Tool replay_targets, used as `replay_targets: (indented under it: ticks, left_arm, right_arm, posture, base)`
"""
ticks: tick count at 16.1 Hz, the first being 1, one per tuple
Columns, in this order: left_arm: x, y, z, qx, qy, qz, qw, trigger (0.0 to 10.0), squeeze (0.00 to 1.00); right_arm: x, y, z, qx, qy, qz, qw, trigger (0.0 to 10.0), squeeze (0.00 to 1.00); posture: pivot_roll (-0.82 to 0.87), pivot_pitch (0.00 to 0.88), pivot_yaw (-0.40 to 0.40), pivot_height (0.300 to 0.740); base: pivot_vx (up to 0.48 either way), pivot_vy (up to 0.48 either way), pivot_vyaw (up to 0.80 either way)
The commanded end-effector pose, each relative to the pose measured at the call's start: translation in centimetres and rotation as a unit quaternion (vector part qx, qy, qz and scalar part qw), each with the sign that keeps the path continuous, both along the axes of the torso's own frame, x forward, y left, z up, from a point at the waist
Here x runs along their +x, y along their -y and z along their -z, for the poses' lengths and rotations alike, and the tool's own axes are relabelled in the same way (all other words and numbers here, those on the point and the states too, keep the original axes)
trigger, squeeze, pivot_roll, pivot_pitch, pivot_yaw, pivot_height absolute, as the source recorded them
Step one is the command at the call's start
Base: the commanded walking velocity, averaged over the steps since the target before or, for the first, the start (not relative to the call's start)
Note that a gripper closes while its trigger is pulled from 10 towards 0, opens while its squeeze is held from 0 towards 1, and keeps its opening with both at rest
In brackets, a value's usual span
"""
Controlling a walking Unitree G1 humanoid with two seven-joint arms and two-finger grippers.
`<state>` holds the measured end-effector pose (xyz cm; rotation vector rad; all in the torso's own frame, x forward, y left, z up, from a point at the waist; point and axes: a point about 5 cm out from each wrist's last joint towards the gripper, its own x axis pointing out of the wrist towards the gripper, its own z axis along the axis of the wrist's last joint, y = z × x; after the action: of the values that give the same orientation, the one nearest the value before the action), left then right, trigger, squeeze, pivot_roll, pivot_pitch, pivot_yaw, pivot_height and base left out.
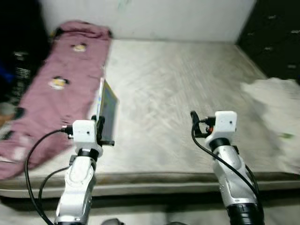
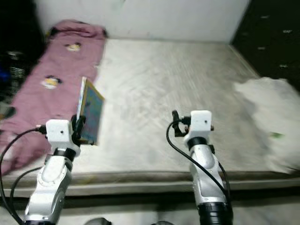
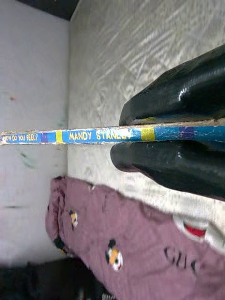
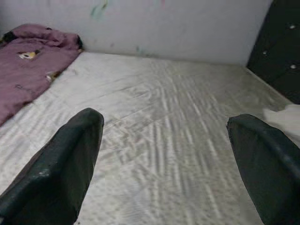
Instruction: Clean up the room
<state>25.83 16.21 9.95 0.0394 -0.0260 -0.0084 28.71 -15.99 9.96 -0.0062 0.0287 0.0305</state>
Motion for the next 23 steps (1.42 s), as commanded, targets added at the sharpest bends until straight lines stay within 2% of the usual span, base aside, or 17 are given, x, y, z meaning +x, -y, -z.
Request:
replay_targets:
  ticks: [1,6,8,10,13,19,23]
  left_arm:
    - [0.14,-0.72,-0.85,0.005,0.023,-0.016,1.000,10.0,0.00]
    - [0.15,-0.71,-0.88,0.002,0.027,-0.022,0.999,10.0,0.00]
    - [0.24,-0.97,-0.84,0.026,0.023,-0.043,0.998,10.0,0.00]
    - [0.30,-0.92,-0.93,0.002,0.034,-0.026,0.999,10.0,0.00]
    - [0.32,-0.94,-0.80,0.015,0.025,-0.024,0.999,10.0,0.00]
    - [0.33,-0.85,-0.79,0.005,0.024,-0.022,0.999,10.0,0.00]
    - [0.36,-0.83,-0.79,0.003,0.024,-0.020,1.000,10.0,0.00]
  right_arm:
    - [0.17,-0.36,-0.39,-0.001,0.007,-0.005,1.000,10.0,0.00]
    - [0.18,-0.35,-0.37,-0.002,0.007,-0.006,1.000,10.0,0.00]
    - [0.21,-0.41,-0.37,-0.003,0.007,-0.007,1.000,10.0,0.00]
    - [0.22,-0.42,-0.38,-0.004,0.008,-0.008,1.000,10.0,0.00]
    - [0.27,-0.46,-0.40,-0.003,0.009,-0.008,1.000,10.0,0.00]
    - [0.33,-0.52,-0.43,-0.003,0.009,-0.008,1.000,10.0,0.00]
    - [0.34,-0.53,-0.43,-0.002,0.009,-0.007,1.000,10.0,0.00]
  posture:
    - [0.05,0.000,-0.014,0.740]
    - [0.05,0.000,-0.017,0.740]
    - [0.05,0.000,-0.018,0.740]
    - [0.05,0.000,-0.018,0.740]
    - [0.05,0.000,-0.018,0.740]
    - [0.05,0.000,-0.018,0.740]
    - [0.05,0.000,-0.017,0.740]
  base:
    - [0.000,0.000,0.00]
    - [0.000,0.000,0.00]
    - [0.000,0.000,0.00]
    - [0.000,0.000,0.00]
    - [0.000,0.000,0.00]
    - [0.000,0.000,0.00]
    - [0.000,-0.292,0.00]
